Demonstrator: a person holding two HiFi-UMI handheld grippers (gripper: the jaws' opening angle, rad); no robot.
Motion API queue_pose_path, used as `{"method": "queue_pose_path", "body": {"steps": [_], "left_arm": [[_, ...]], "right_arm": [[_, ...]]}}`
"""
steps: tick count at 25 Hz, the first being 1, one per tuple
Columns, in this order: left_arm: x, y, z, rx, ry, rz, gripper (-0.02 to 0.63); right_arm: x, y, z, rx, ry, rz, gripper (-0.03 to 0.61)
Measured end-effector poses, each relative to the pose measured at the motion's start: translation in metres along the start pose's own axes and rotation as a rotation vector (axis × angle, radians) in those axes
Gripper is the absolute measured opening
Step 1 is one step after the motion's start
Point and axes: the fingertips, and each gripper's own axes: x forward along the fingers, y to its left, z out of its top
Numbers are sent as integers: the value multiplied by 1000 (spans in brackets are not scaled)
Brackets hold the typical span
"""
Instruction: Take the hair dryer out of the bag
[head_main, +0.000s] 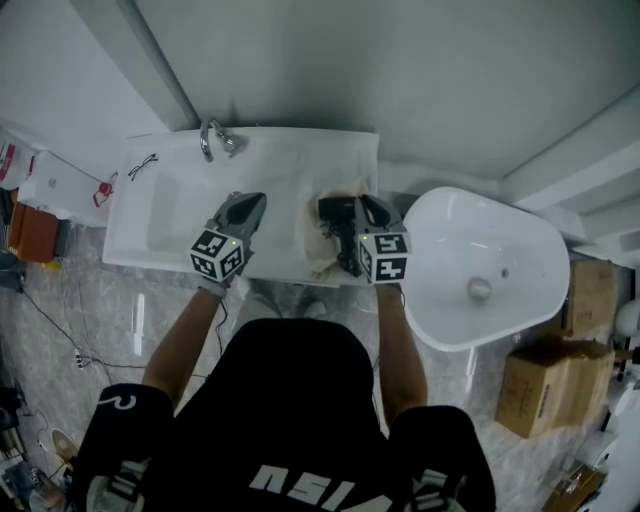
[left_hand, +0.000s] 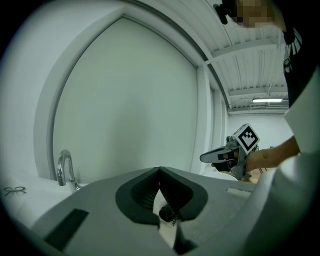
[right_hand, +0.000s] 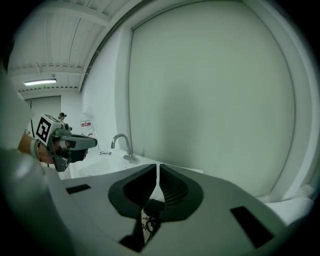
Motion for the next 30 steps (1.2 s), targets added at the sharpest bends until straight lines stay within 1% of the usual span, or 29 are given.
{"method": "queue_pose_path", "body": {"steps": [3,11,20,30], "left_arm": [[1,2,9,9,-14,-6,-2],[-1,5,20,14,-38,-7,-2],[-15,14,23,-5,-56,25,-2],[-31,14,17,-16,-55,50,-2]], "right_arm": [[-3,4,12,3,-23,-1,0],[-3,18,27,4,-51,14,-3],[4,32,30,8,-59,33,-3],[5,42,24,5,-50,57,-5]]}}
